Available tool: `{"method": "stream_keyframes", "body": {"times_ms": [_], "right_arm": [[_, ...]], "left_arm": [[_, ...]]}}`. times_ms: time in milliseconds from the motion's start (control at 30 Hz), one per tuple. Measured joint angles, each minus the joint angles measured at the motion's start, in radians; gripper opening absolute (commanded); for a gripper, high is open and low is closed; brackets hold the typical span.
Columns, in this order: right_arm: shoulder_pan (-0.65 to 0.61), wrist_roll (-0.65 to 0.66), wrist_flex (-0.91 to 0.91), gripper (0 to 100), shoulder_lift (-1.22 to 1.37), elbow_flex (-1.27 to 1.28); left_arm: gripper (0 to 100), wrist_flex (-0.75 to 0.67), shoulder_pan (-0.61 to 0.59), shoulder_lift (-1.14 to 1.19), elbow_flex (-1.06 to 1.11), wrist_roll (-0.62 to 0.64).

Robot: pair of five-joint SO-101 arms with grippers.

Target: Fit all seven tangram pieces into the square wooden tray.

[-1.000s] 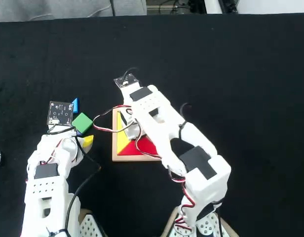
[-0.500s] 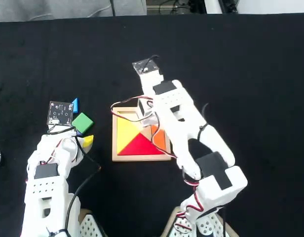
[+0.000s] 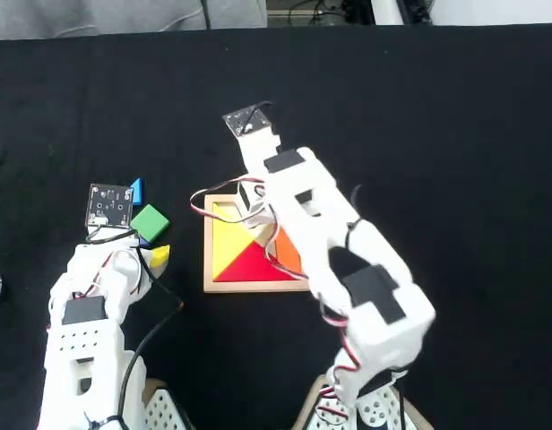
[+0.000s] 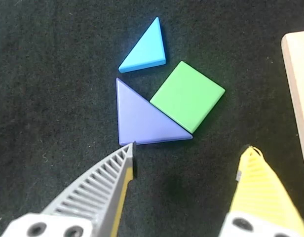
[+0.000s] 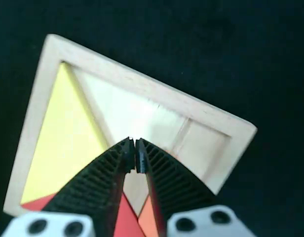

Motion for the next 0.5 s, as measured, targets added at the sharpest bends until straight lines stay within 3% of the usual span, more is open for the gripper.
{"method": "stream_keyframes", "body": {"times_ms": [267,500], "right_arm": [[0.002,0.002,0.164,1.1,0.152,-0.170],[0.002,0.002,0.183,1.1,0.153,-0.172]], "left_arm": [[33,0.000,0.000,0.000,0.000,0.000],[33,0.000,0.000,0.000,0.000,0.000]]}}
